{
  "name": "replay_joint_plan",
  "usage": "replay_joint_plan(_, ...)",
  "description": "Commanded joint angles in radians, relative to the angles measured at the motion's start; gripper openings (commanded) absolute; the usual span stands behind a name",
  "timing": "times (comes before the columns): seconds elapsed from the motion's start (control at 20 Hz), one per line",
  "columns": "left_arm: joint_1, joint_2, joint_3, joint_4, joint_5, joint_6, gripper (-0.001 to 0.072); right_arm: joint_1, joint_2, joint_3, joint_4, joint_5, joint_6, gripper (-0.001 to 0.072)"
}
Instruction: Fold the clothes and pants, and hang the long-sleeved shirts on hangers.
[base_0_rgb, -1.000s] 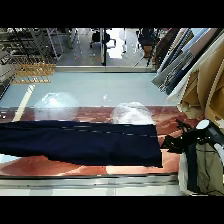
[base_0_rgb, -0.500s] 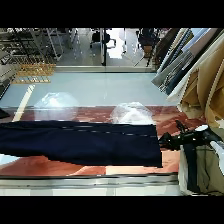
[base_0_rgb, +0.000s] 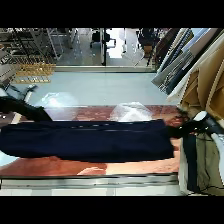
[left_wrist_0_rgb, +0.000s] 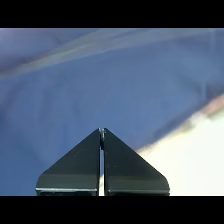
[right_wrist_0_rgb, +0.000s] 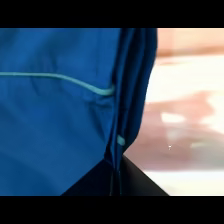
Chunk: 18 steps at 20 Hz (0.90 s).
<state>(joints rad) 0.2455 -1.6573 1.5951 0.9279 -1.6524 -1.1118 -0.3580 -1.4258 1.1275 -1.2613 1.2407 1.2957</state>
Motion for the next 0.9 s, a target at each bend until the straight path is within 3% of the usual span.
replay_joint_plan(0.0,-0.155,0.0,-0.18,-0.002,0.007,0.034,0.0009,0.008,0.156,0.145,-0.505,0.042,0.26,0.0007)
replay_joint_plan(0.1,-0.227,-0.004,-0.277,-0.001,0.069,0.053,0.0009,0.014,0.209,0.193,-0.465,0.092,0.255,0.0008)
replay_joint_plan(0.2,-0.278,-0.018,-0.325,0.016,0.122,0.053,0.0009,0.075,0.249,0.2,-0.32,0.114,0.24,0.0008)
replay_joint_plan(0.3,-0.289,-0.019,-0.321,0.061,0.122,0.004,0.0009,0.219,0.267,0.2,-0.175,0.13,0.243,0.0008)
replay_joint_plan(0.4,-0.247,0.021,-0.312,0.066,0.122,-0.036,0.0009,0.439,0.265,0.196,-0.101,0.106,0.322,0.0008)
replay_joint_plan(0.6,-0.111,0.172,-0.304,0.066,0.108,-0.037,0.0009,0.954,0.146,0.19,-0.175,-0.155,0.594,0.0008)
replay_joint_plan(0.8,0.013,0.265,-0.304,0.066,0.105,-0.037,0.0009,1.244,-0.163,0.21,-0.161,-0.567,0.738,0.0013)
replay_joint_plan(0.85,0.033,0.267,-0.304,0.066,0.105,-0.037,0.0009,1.256,-0.232,0.238,-0.116,-0.605,0.737,0.0091)
